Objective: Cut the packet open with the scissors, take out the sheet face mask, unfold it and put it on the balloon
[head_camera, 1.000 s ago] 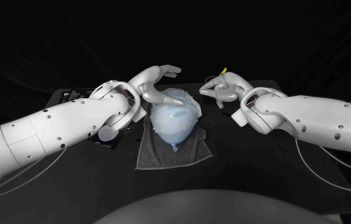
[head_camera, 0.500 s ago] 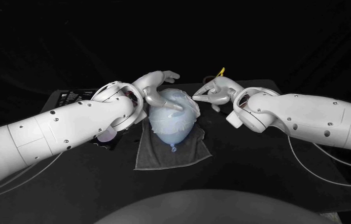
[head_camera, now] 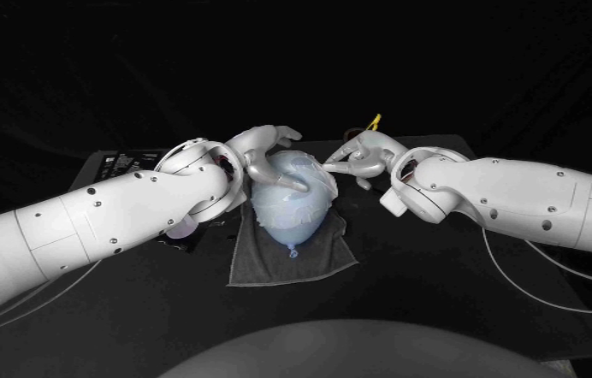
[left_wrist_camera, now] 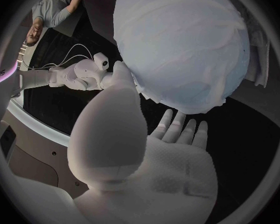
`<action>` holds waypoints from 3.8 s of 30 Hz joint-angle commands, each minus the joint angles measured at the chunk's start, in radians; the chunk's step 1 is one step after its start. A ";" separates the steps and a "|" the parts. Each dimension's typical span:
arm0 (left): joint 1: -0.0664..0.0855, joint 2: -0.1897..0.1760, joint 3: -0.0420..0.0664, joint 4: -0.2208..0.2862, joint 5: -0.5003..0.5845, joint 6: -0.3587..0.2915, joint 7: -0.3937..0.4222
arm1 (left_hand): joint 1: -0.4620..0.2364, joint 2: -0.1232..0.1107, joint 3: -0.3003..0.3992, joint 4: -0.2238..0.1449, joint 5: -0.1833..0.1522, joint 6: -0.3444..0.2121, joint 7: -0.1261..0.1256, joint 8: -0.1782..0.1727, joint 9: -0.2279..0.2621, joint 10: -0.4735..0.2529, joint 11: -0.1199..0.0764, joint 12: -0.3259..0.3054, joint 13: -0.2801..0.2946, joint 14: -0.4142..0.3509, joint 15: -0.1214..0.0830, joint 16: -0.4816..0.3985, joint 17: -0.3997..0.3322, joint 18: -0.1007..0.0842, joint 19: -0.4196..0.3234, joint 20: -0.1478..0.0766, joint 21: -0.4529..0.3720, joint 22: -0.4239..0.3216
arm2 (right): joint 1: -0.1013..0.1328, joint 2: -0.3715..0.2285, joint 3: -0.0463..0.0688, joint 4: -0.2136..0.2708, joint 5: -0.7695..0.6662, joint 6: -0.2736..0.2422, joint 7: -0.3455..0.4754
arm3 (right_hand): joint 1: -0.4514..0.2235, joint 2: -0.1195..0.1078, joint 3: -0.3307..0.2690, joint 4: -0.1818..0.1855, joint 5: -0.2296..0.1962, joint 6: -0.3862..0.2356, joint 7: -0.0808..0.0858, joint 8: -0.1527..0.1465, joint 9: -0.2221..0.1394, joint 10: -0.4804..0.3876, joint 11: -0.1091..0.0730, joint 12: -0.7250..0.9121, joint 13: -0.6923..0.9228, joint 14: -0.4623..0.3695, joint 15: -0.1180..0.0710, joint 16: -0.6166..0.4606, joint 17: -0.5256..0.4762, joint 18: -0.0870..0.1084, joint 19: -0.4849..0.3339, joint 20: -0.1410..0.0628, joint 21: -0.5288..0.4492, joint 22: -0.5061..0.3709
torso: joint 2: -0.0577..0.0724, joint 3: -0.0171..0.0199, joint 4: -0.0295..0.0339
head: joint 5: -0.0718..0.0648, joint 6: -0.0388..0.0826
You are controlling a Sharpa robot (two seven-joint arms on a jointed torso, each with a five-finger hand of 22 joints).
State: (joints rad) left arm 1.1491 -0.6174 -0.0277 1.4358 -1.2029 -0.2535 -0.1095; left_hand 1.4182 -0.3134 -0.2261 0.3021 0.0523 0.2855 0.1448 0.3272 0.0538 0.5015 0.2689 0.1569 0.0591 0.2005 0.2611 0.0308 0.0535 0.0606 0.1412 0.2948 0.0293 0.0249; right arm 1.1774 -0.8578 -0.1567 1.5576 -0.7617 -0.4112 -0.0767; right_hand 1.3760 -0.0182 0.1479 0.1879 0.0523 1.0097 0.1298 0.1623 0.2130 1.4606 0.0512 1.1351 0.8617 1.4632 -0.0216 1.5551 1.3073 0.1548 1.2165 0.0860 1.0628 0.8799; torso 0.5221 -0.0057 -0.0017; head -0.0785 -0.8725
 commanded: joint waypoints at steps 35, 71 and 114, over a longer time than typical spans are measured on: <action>-0.007 -0.108 -0.007 0.083 0.009 0.096 -0.070 | -0.001 0.001 -0.002 0.001 0.002 0.028 0.152 0.016 0.005 0.021 -0.003 0.006 0.003 0.015 -0.002 0.007 0.003 0.015 -0.003 0.000 -0.003 0.002 | 0.012 0.021 0.005 0.006 -0.115 -0.050 -0.017 | 0.039 0.014 0.016 -0.034 -0.004 0.006 0.008 -0.008 0.008 0.110 0.003 0.436 0.709 0.100 0.008 0.007 0.222 -0.018 0.007 0.006 0.028 0.032 | -0.001 -0.0006 -0.0002 | -0.004 0.000; -0.008 -0.116 -0.010 0.072 0.009 0.106 -0.081 | 0.020 0.002 -0.001 0.001 0.002 0.040 0.152 0.020 0.007 0.032 -0.005 0.009 0.003 0.022 -0.005 0.009 0.006 0.022 -0.003 0.000 -0.002 0.002 | 0.007 0.098 0.001 -0.026 -0.142 -0.025 -0.057 | 0.035 0.010 0.015 -0.037 -0.004 0.010 0.008 -0.007 0.009 0.110 0.004 0.436 0.709 0.099 0.008 0.007 0.220 -0.018 0.006 0.006 0.029 0.034 | 0.000 0.0000 -0.0014 | 0.003 0.000; -0.007 -0.116 -0.011 0.076 0.010 0.114 -0.082 | 0.028 0.003 0.000 0.001 0.002 0.054 0.150 0.026 0.010 0.042 -0.009 0.012 0.003 0.032 -0.011 0.011 0.009 0.026 -0.001 0.000 -0.001 0.002 | -0.006 0.174 -0.002 -0.139 -0.409 -0.229 -0.238 | 0.041 0.005 -0.055 -0.046 -0.004 0.025 -0.073 0.281 0.171 0.110 -0.069 0.436 0.709 0.096 -0.054 0.003 0.203 -0.016 0.005 -0.048 0.011 0.034 | 0.000 -0.0002 -0.0016 | -0.001 0.000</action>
State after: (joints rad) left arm 1.1437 -0.7340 -0.0364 1.5120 -1.1955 -0.1632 -0.1850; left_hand 1.4397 -0.3107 -0.2261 0.3021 0.0523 0.3323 0.1487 0.3471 0.0622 0.5348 0.2588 0.1626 0.0617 0.2256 0.2503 0.0387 0.0608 0.0761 0.1413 0.2948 0.0300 0.0261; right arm 1.1718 -0.6763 -0.1588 1.4125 -1.1535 -0.6060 -0.3305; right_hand 1.4148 -0.0192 0.0891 0.1411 0.0523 1.0366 0.0592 0.4411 0.3830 1.4328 0.0233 1.1706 0.8691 1.4401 -0.0454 1.5576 1.3074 0.1302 1.2231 0.0432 1.0803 0.9146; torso 0.5217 -0.0055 -0.0026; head -0.0797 -0.8727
